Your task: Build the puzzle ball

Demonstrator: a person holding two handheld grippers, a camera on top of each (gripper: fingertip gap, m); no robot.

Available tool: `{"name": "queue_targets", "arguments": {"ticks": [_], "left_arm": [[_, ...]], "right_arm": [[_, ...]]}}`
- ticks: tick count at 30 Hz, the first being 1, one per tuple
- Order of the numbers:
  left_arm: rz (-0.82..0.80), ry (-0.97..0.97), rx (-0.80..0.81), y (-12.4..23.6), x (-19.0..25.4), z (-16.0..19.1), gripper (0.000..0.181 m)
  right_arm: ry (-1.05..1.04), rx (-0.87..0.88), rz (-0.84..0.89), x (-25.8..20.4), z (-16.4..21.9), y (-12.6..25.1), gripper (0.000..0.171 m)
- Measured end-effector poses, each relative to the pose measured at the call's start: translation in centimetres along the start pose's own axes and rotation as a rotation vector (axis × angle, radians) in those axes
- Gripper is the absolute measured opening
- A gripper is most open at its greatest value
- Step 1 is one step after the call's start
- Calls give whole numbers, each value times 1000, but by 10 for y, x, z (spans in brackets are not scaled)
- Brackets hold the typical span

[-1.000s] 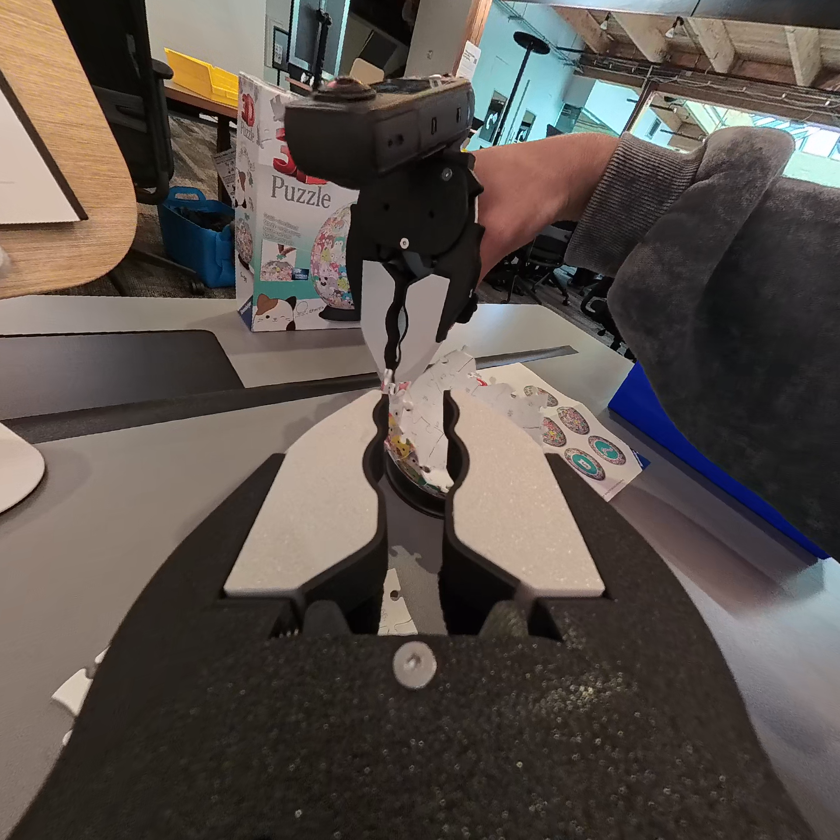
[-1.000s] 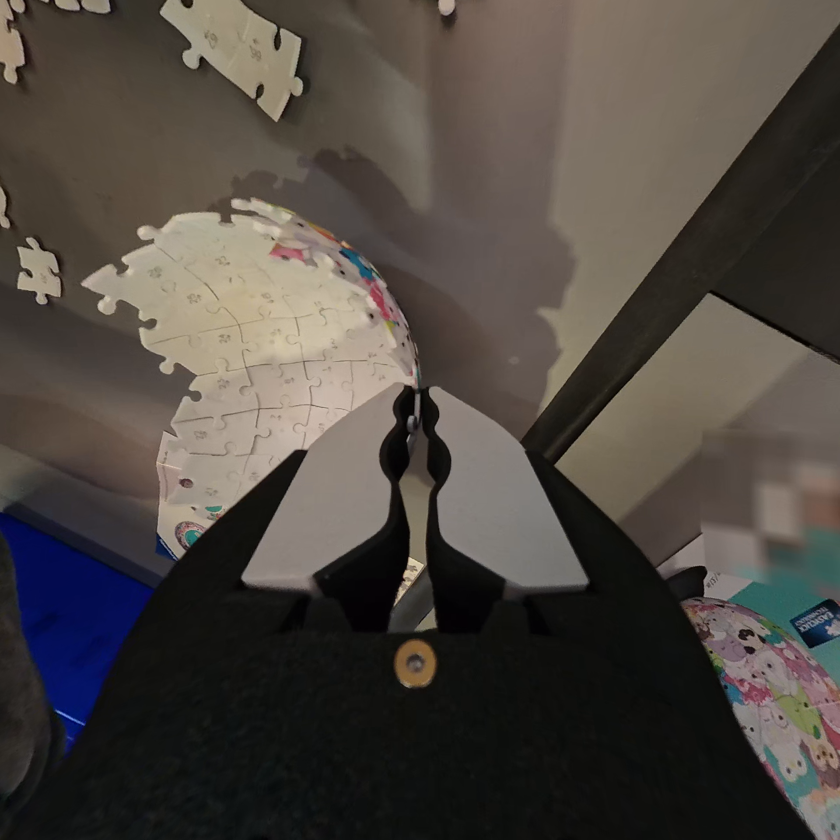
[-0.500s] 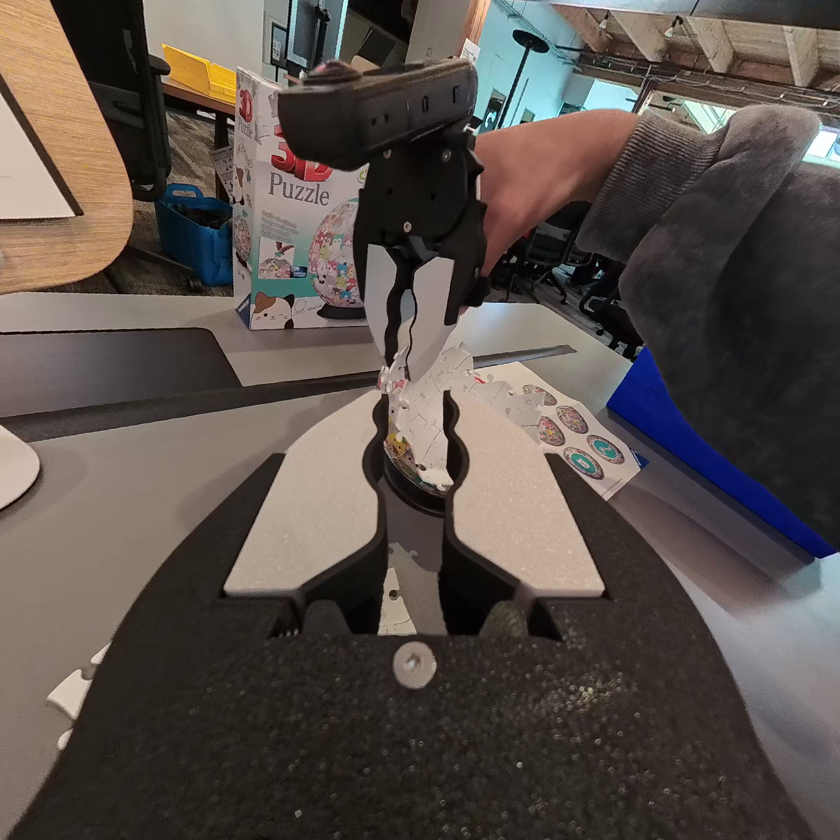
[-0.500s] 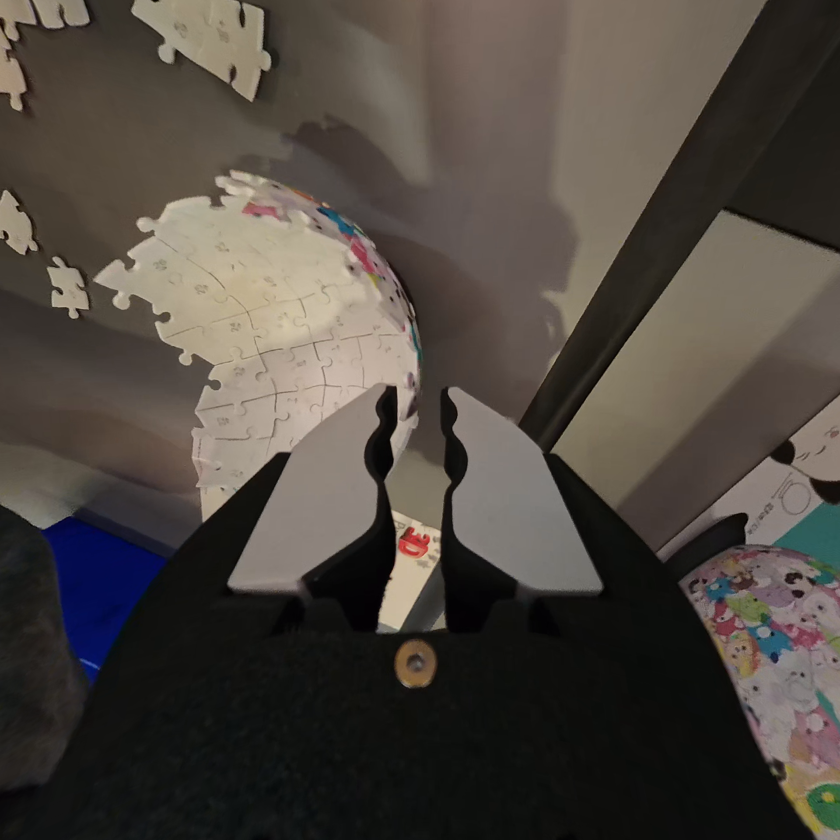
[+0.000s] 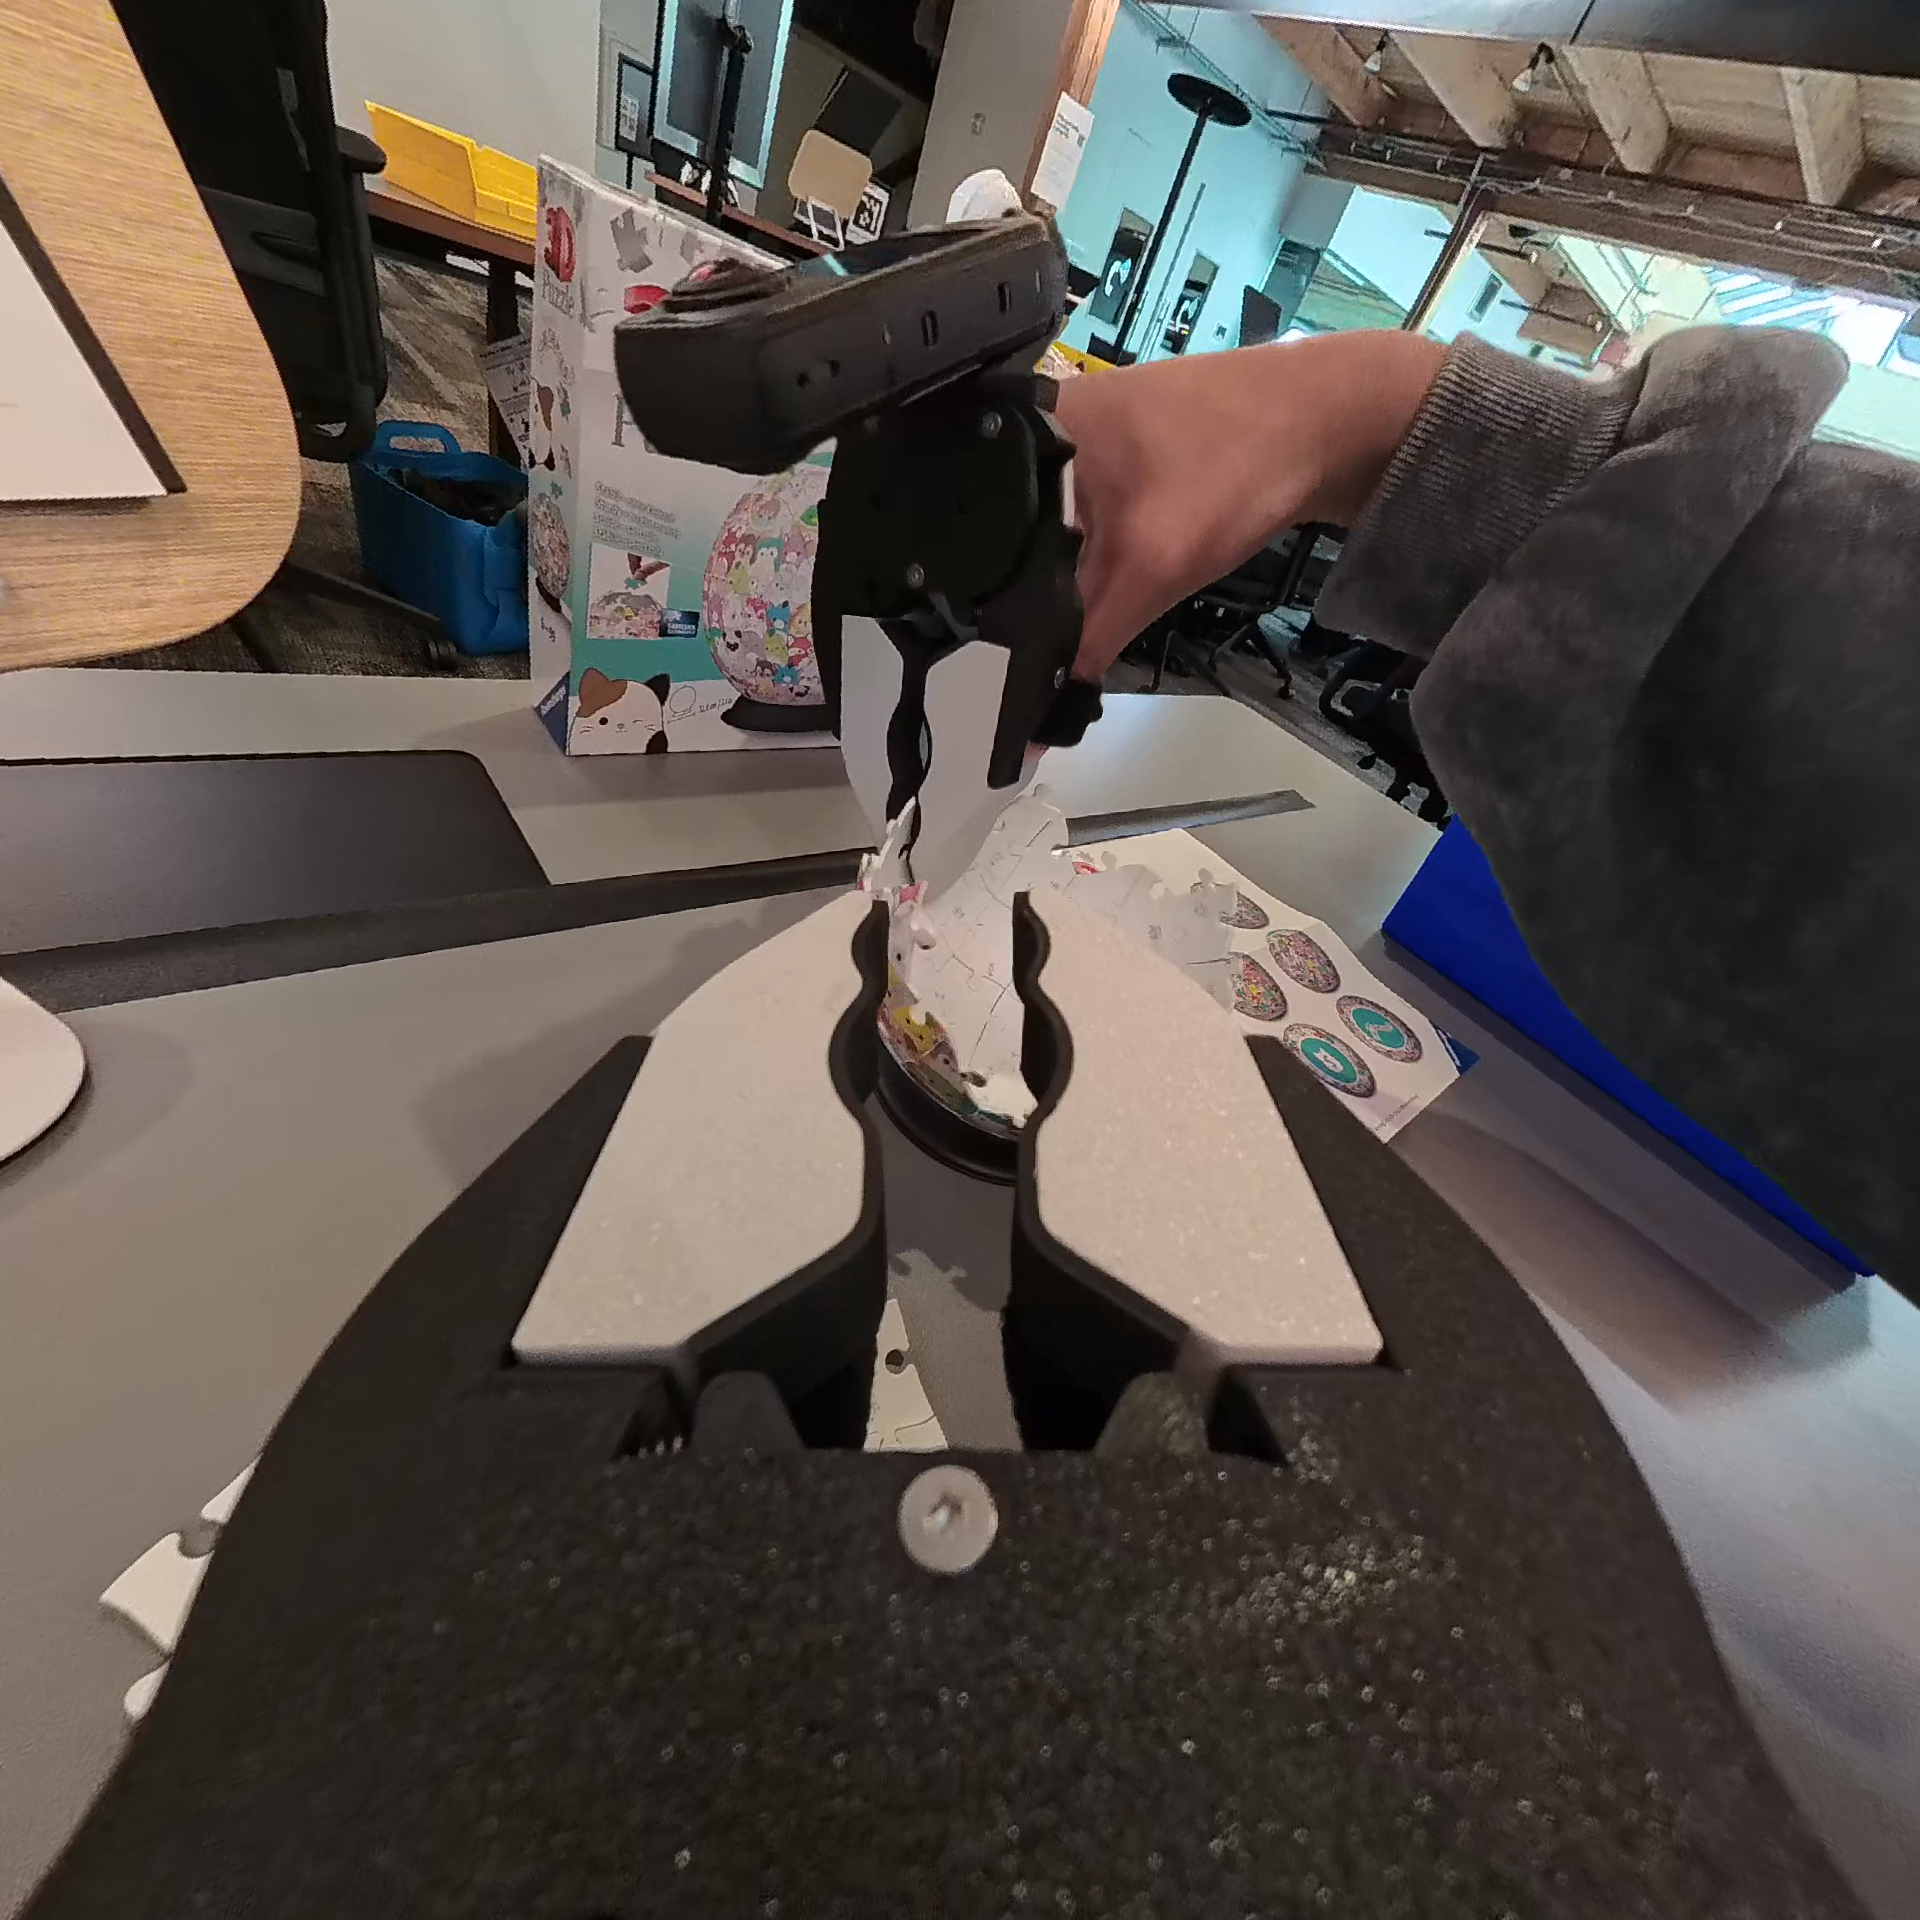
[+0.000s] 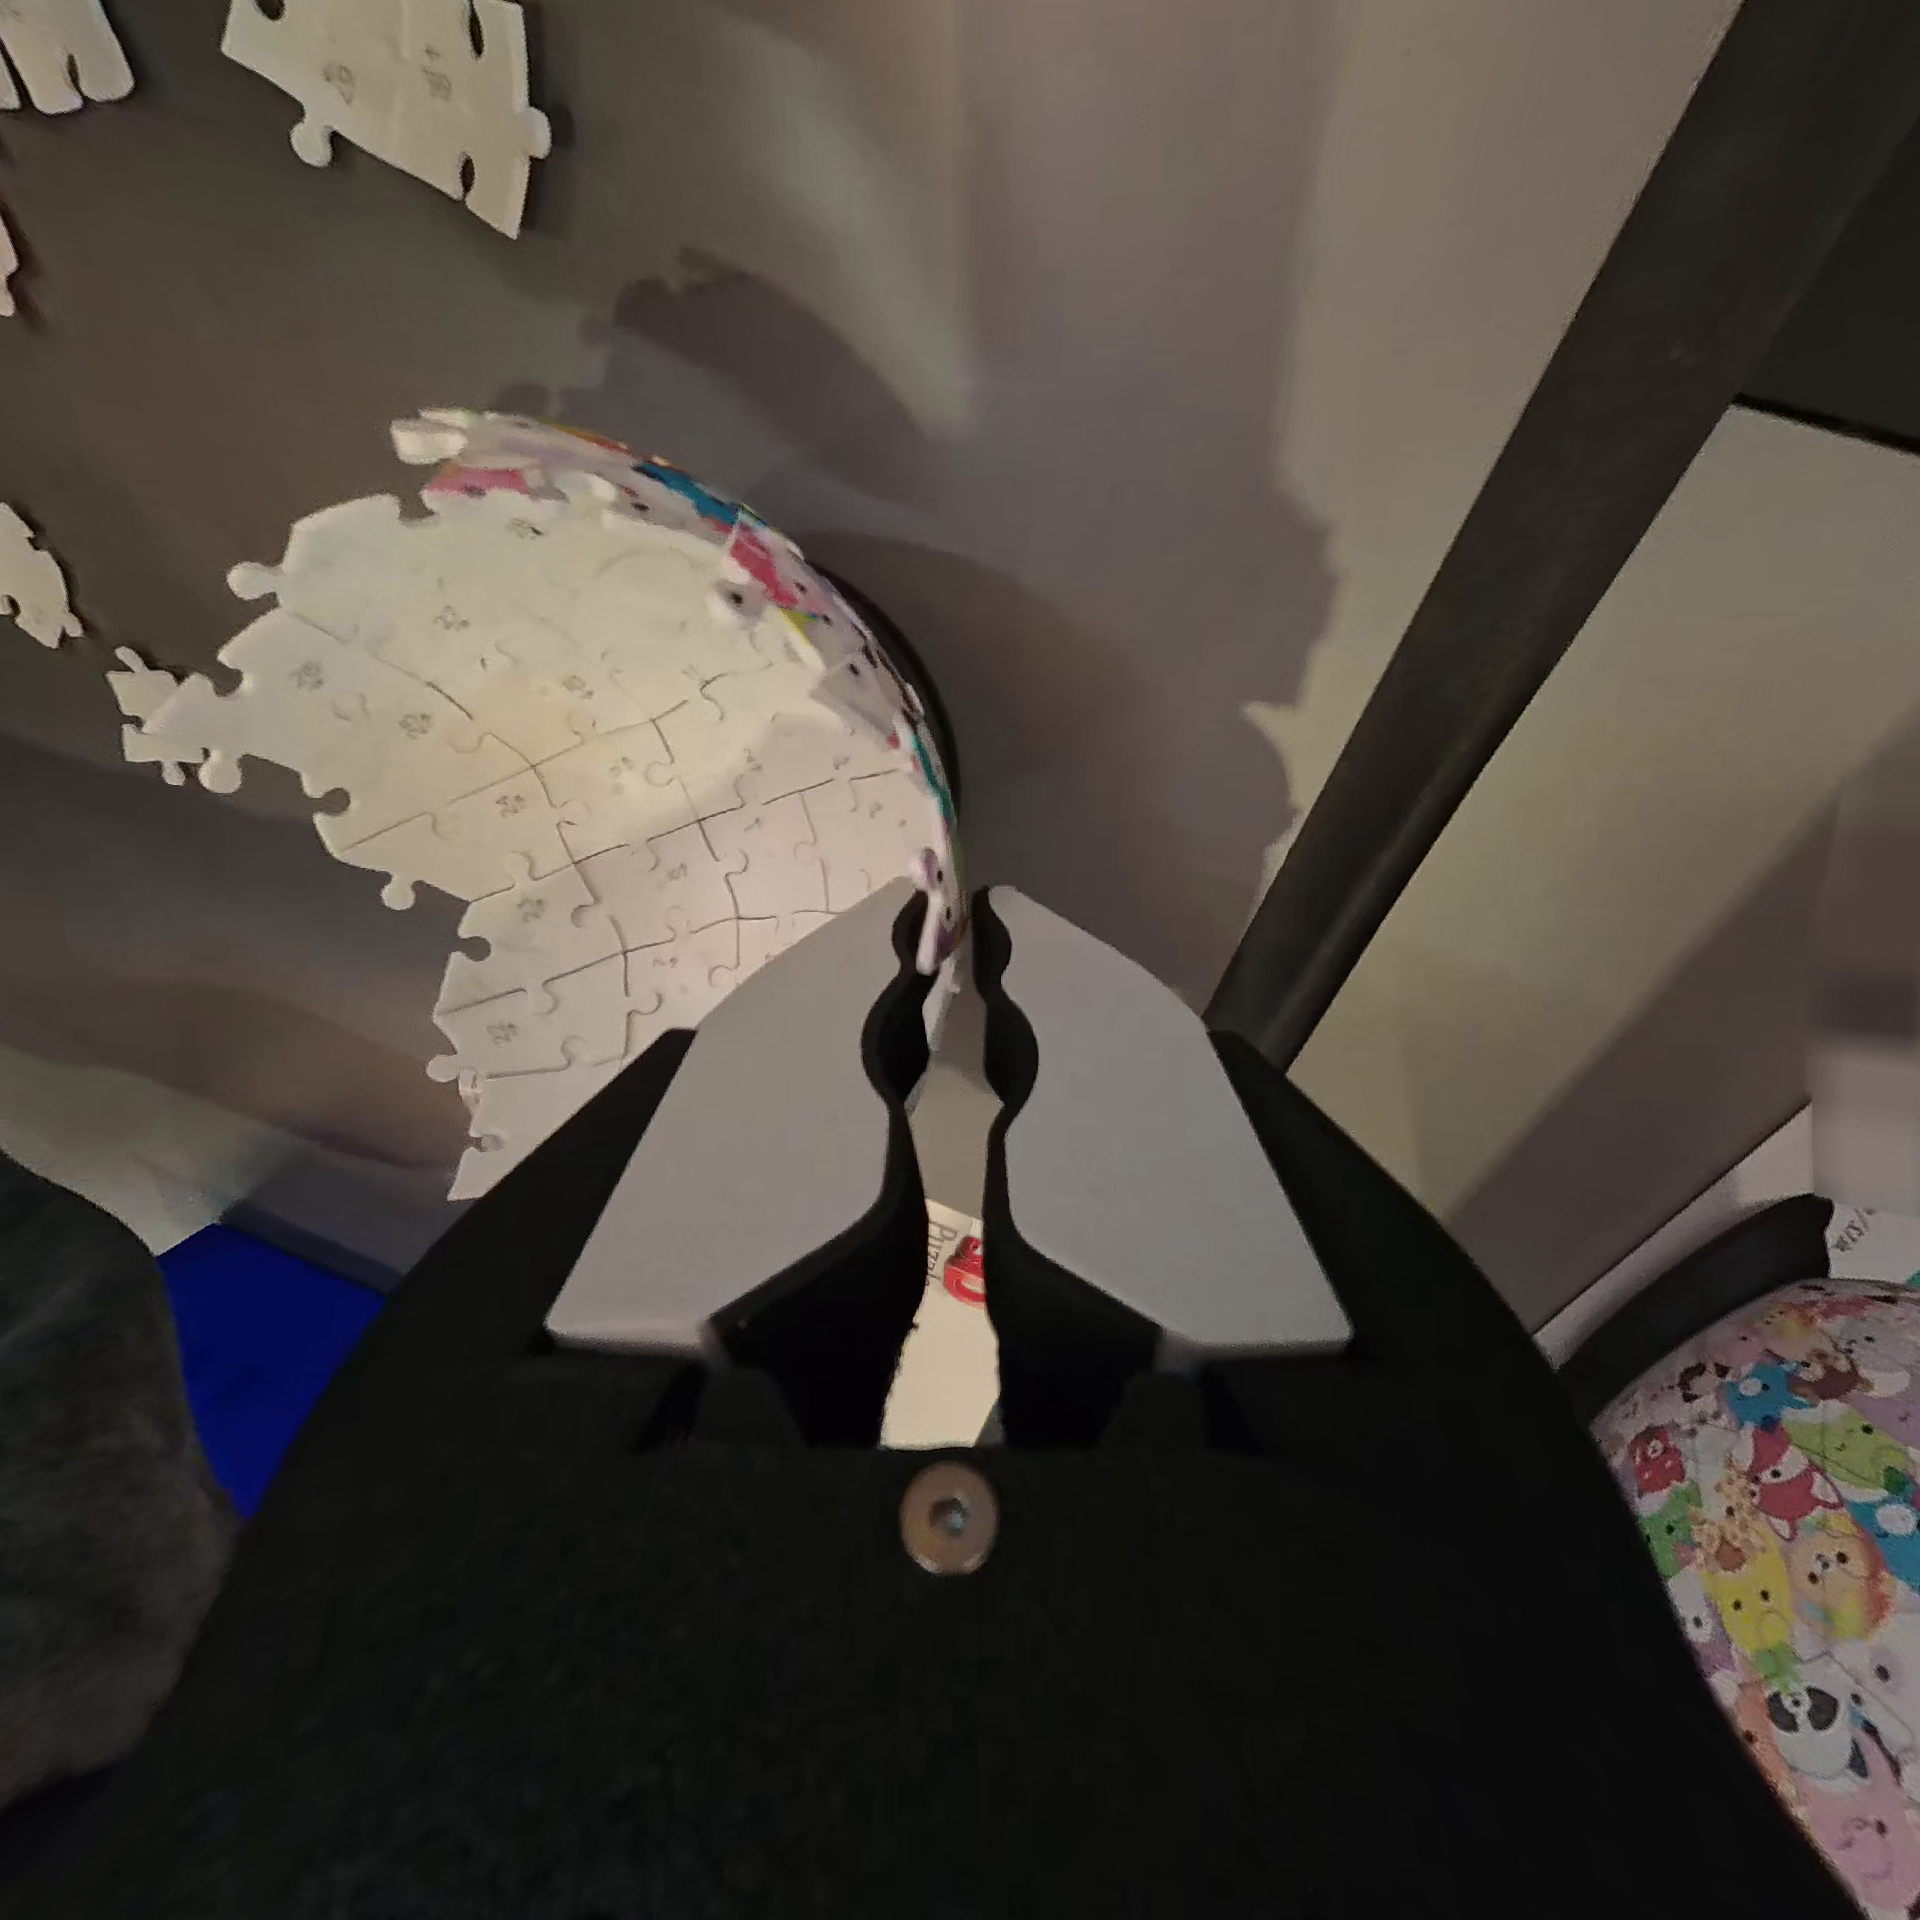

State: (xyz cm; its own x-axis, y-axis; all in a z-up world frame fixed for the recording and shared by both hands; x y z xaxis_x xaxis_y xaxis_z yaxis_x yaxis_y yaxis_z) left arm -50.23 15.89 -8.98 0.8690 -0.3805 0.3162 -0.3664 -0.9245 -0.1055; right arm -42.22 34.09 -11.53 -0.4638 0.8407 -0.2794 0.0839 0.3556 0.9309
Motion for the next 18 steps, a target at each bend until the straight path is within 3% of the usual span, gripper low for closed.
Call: {"name": "queue_targets", "arguments": {"ticks": [8, 16, 18], "left_arm": [[2, 2, -1, 0, 0, 0, 22], [4, 22, 1, 0, -2, 2, 22], [13, 33, -1, 0, -1, 3, 22]], "right_arm": [[64, 46, 104, -4, 3, 13, 10], [-26, 368, 321, -26, 5, 44, 15], [-72, 367, 377, -29, 13, 43, 16]]}}
Point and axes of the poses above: each gripper's, where its closed fingertips meet, y back along the fingers, z out of its underside, x = y × z across the jaws, the point moved 7 cm from there along y, back along the fingers, and after that the axes turned 12 degrees about x, right-handed, at the moved point
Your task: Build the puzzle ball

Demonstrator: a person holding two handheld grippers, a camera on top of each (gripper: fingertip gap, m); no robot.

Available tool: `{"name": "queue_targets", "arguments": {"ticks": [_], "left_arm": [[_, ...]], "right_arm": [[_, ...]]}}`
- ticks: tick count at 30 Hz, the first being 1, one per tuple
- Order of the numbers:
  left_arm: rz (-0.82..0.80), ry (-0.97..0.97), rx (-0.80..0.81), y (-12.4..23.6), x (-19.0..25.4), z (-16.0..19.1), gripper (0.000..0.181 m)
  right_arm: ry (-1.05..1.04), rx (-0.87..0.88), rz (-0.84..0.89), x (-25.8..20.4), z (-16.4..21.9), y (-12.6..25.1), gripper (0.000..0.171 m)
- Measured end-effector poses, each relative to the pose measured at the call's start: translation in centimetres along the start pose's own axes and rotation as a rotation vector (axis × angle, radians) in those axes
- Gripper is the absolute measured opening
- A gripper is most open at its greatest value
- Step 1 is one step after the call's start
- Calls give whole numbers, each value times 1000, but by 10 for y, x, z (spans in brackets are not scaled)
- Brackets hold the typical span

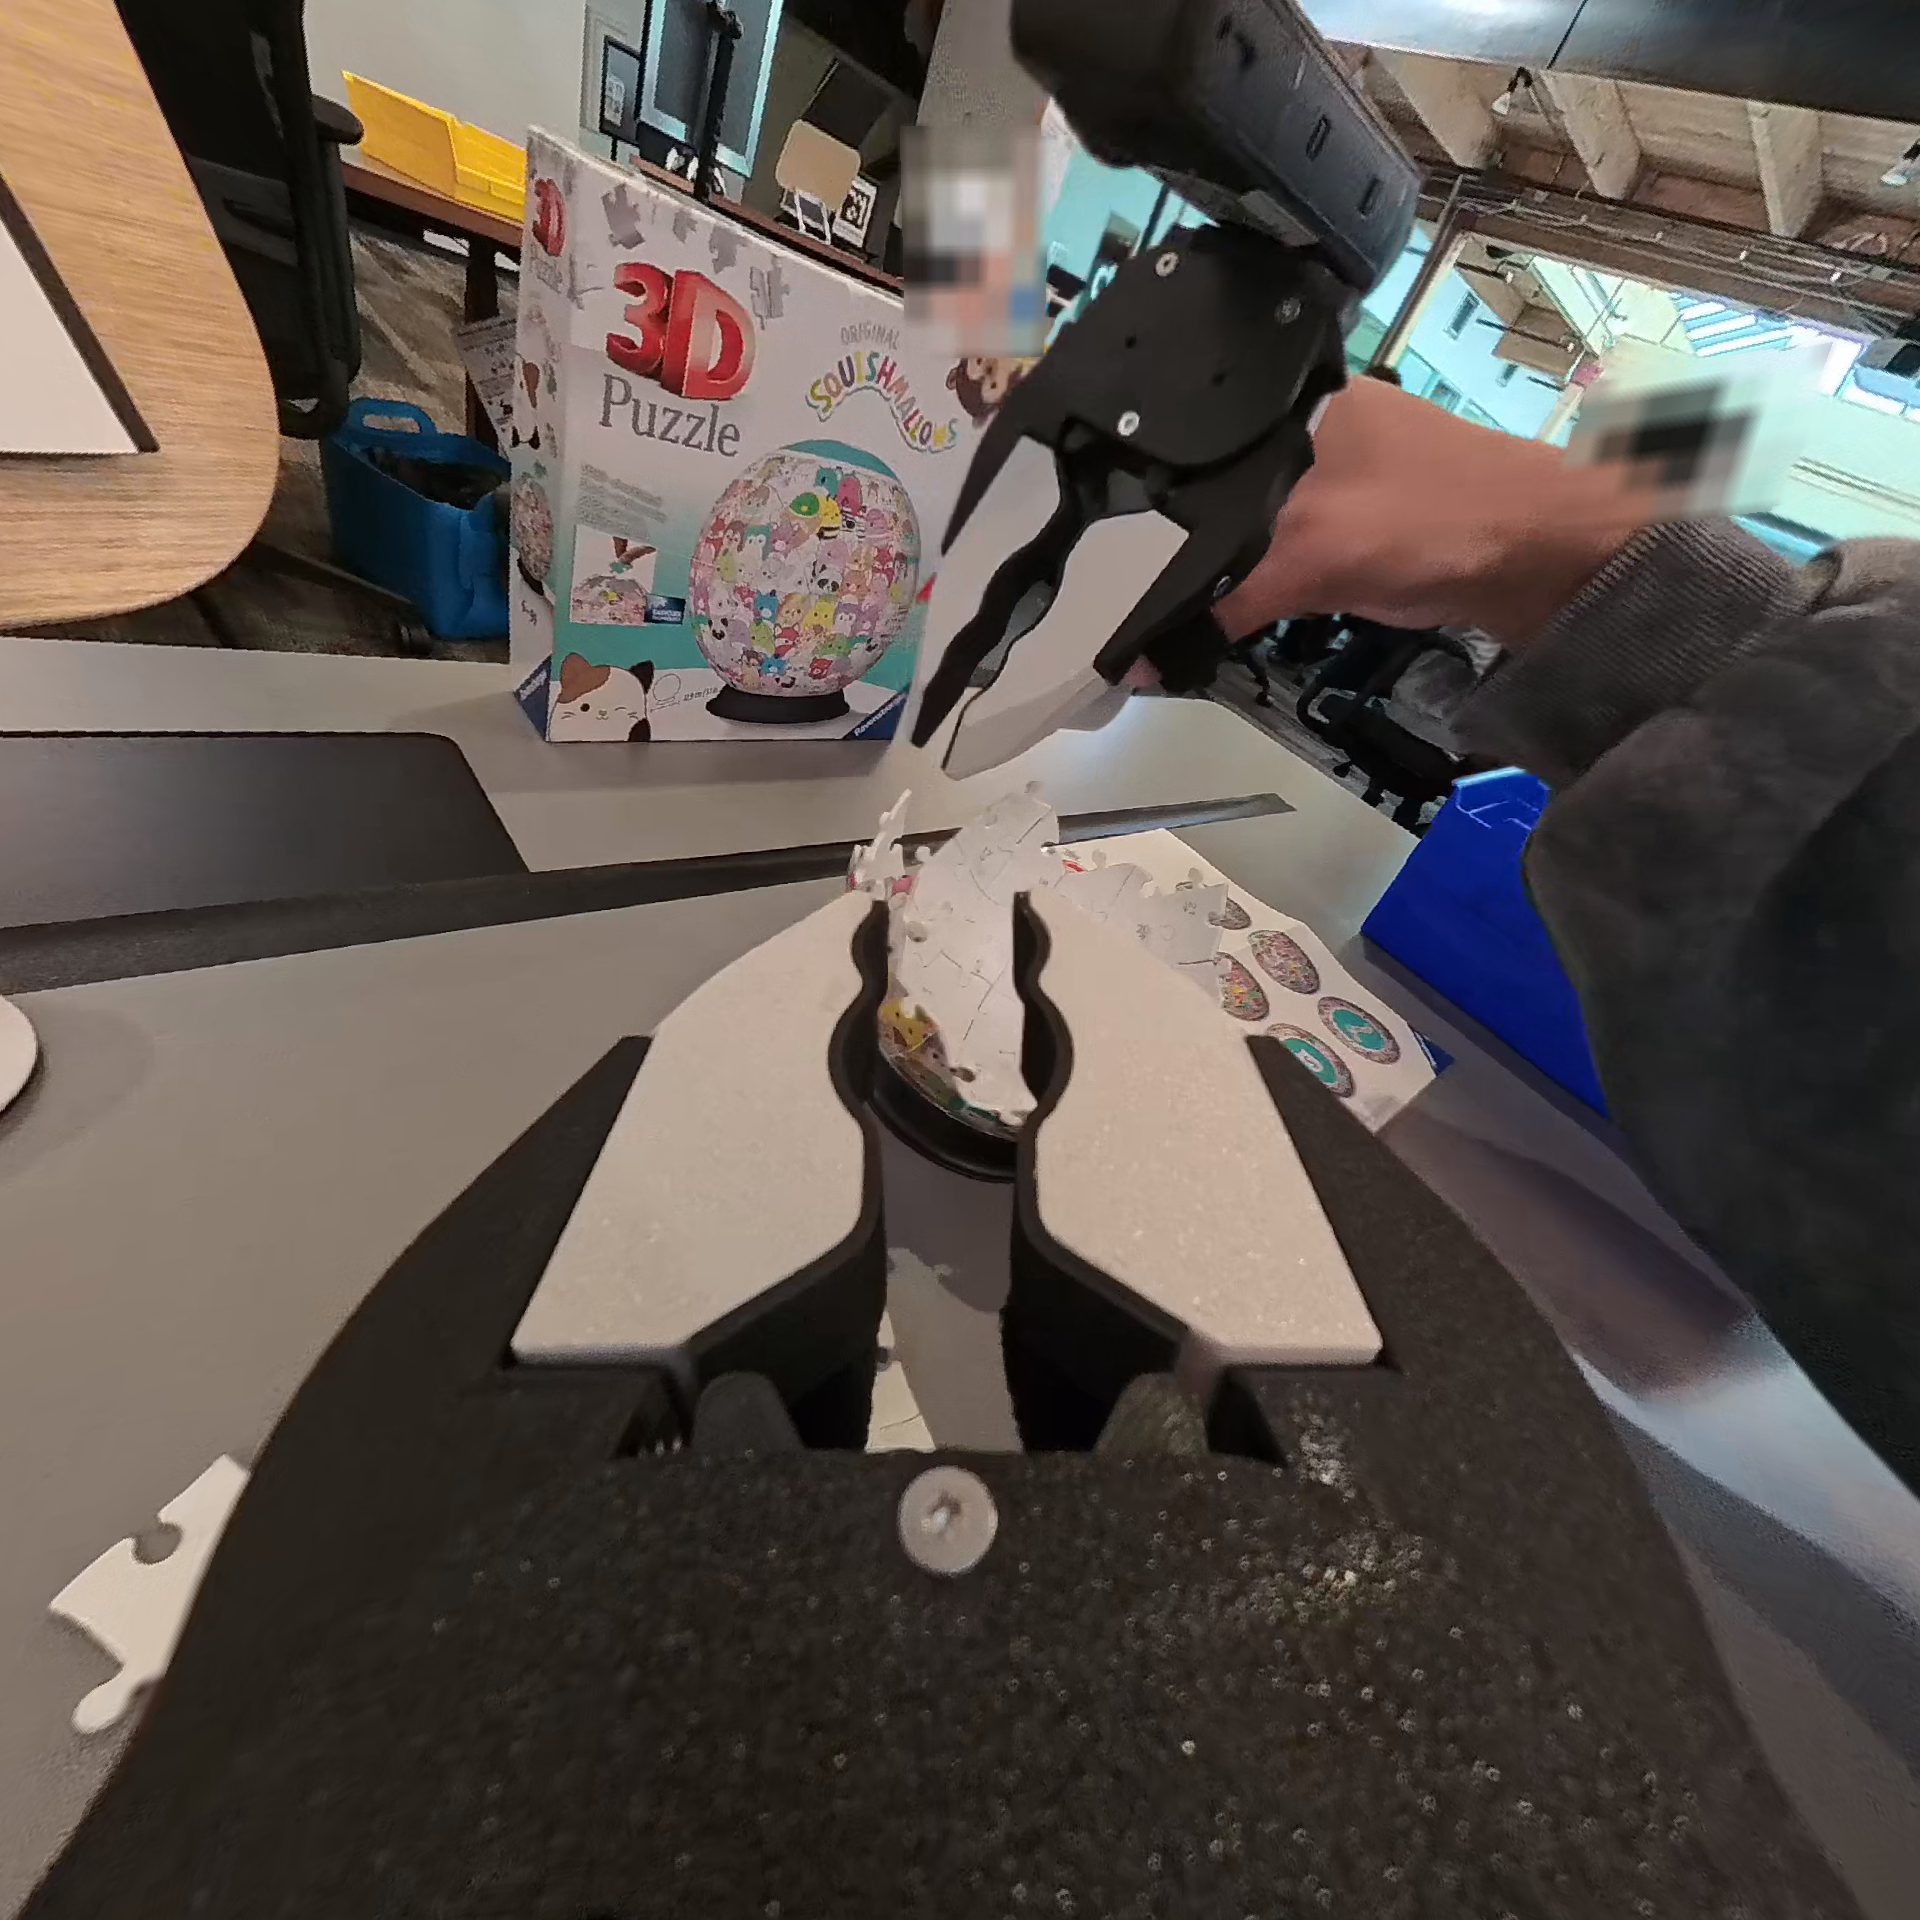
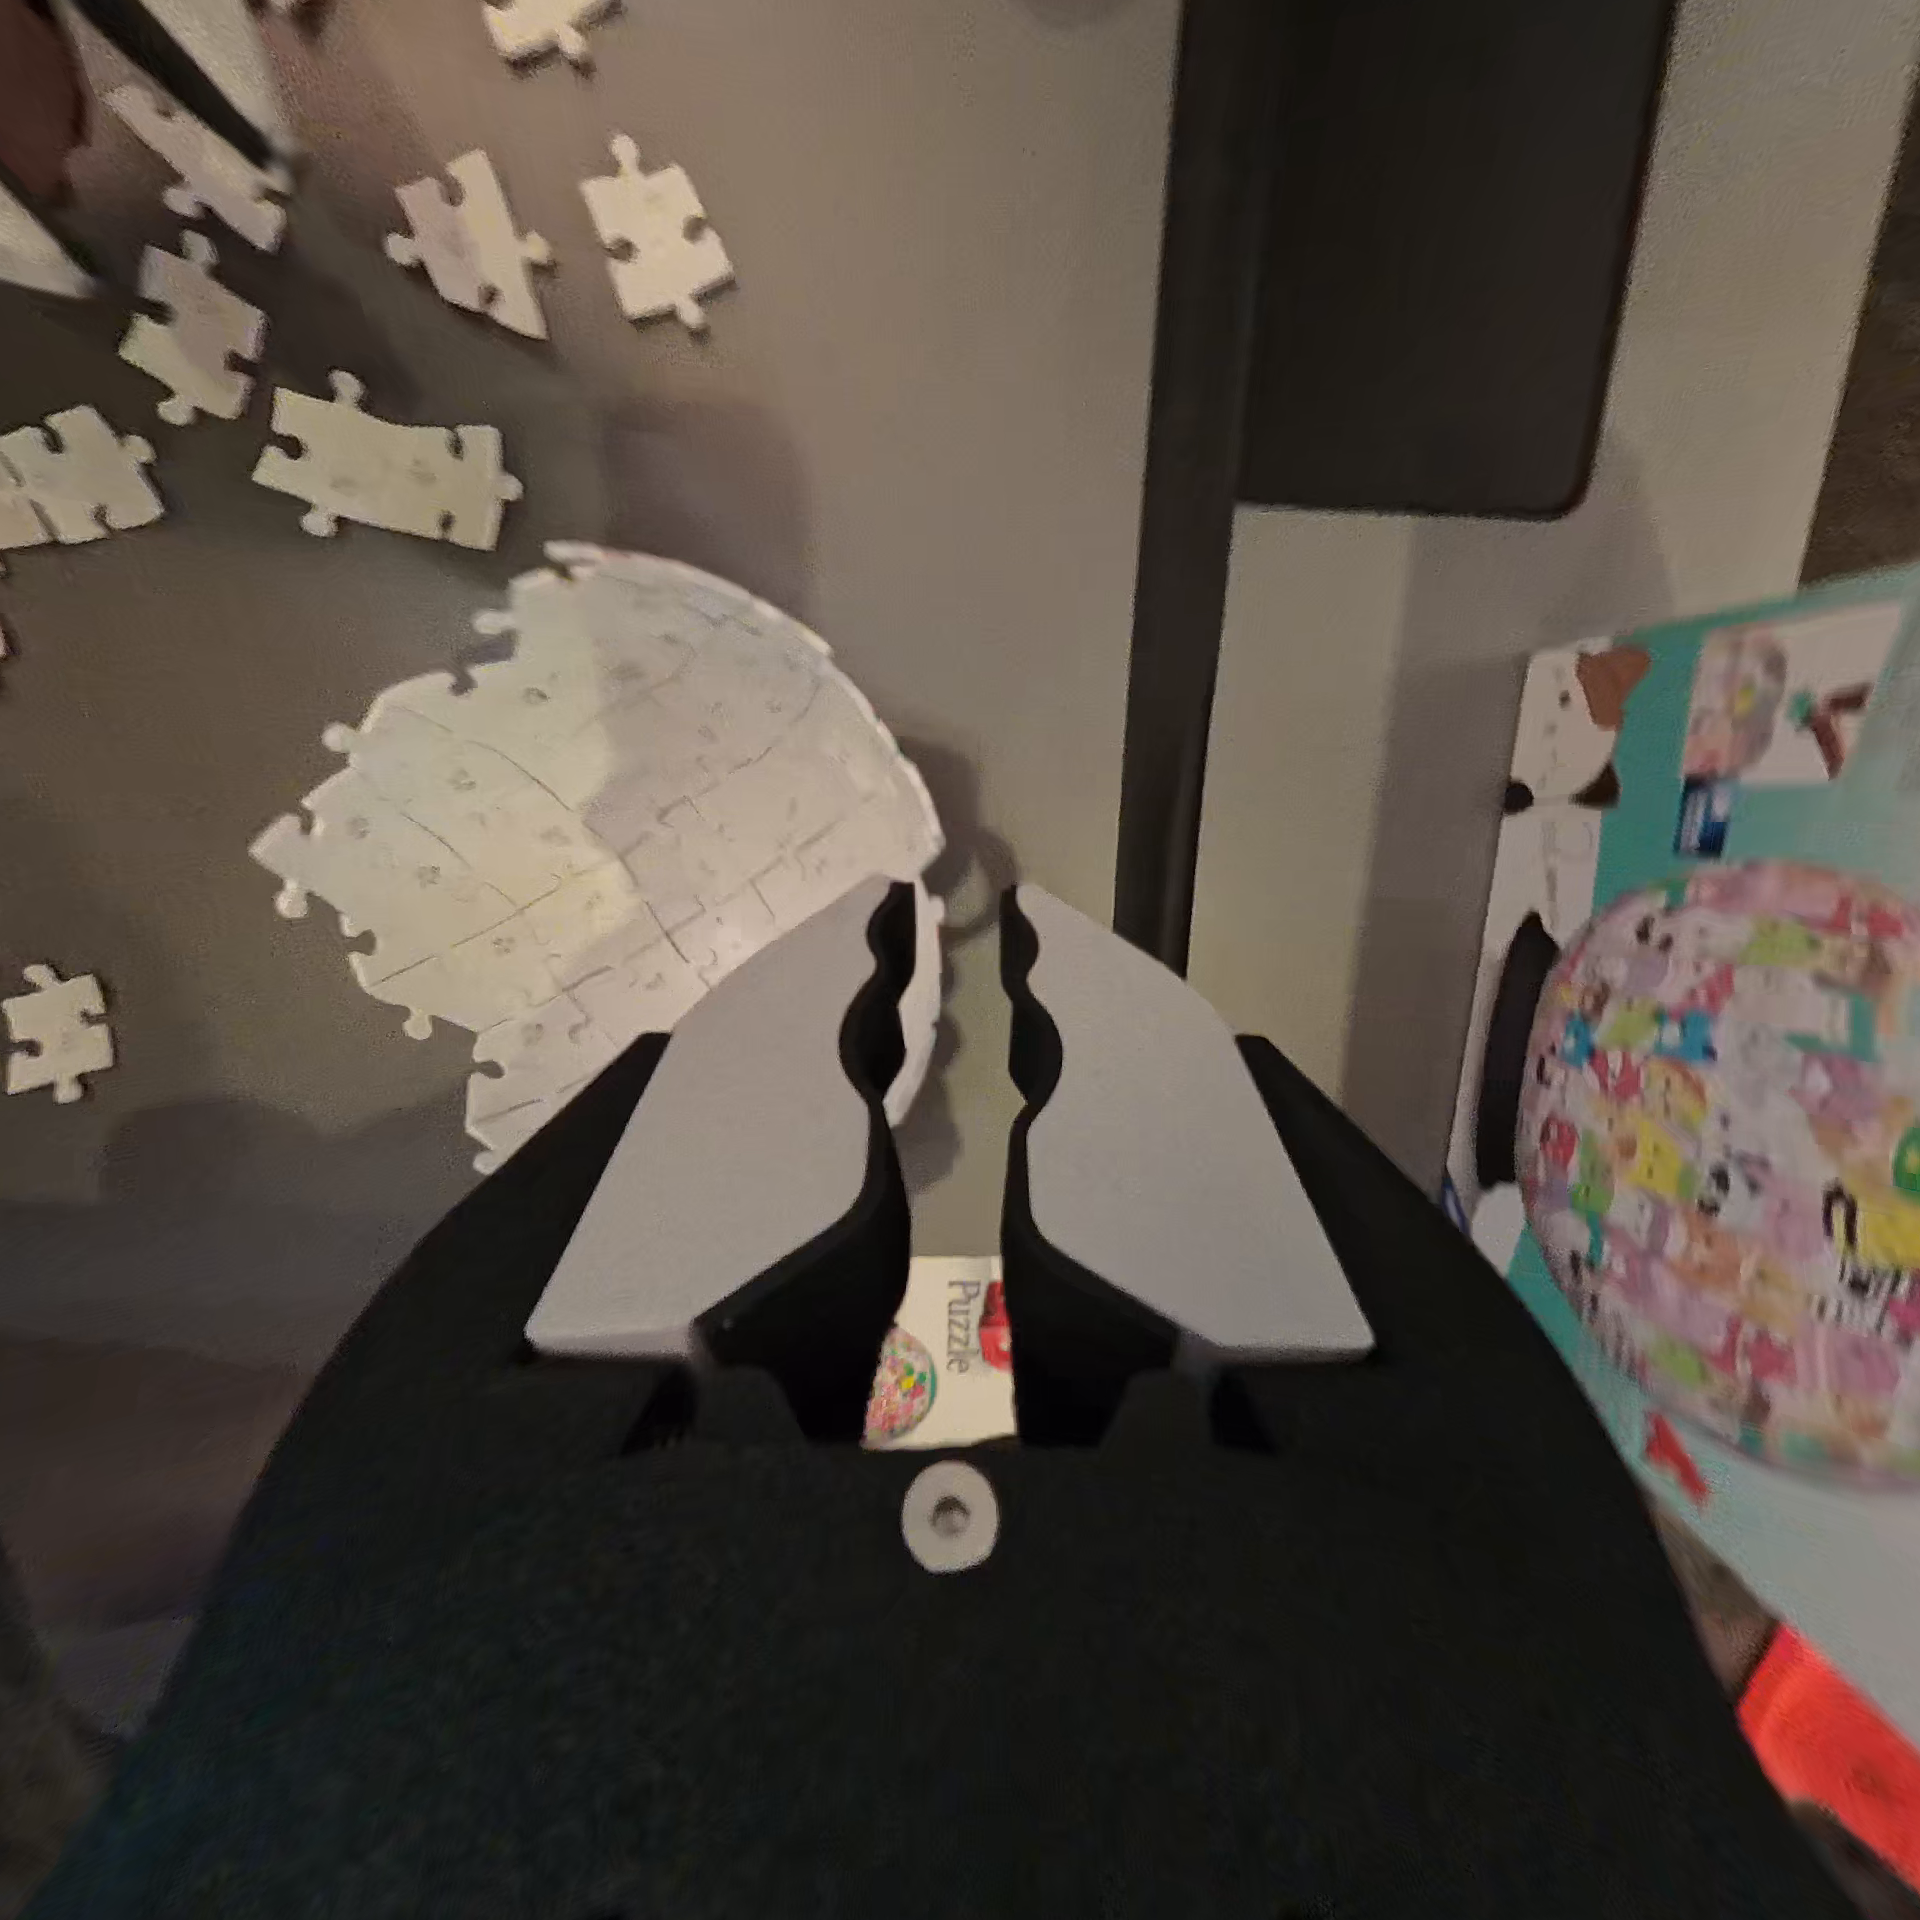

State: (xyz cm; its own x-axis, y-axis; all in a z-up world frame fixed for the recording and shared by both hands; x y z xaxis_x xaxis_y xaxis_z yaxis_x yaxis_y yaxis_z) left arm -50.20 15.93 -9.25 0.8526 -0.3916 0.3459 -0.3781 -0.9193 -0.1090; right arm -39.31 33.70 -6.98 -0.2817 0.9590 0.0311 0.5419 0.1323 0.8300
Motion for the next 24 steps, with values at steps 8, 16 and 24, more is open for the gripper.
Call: {"name": "queue_targets", "arguments": {"ticks": [8, 16, 24], "left_arm": [[4, 20, 13, 2, -1, -1, 22], [7, 31, 20, 3, -3, -1, 22], [20, 35, 9, 1, -2, 1, 22]], "right_arm": [[-45, -29, 19, -7, 9, -12, 21], [-77, -99, -99, -3, 8, -29, 17], [-84, -189, -148, 2, 9, -44, 16]]}}
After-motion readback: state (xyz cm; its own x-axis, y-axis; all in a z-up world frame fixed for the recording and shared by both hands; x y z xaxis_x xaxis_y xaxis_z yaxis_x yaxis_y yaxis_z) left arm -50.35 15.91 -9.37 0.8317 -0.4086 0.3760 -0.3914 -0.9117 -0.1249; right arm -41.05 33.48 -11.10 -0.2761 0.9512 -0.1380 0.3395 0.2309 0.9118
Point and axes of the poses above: each gripper's, where its closed fingertips meet, y back along the fingers, z out of its underside, x = y × z across the jaws, the point moved 7 cm from there along y, back along the fingers, and after that the axes turned 12 degrees about x, right-handed, at the moved point
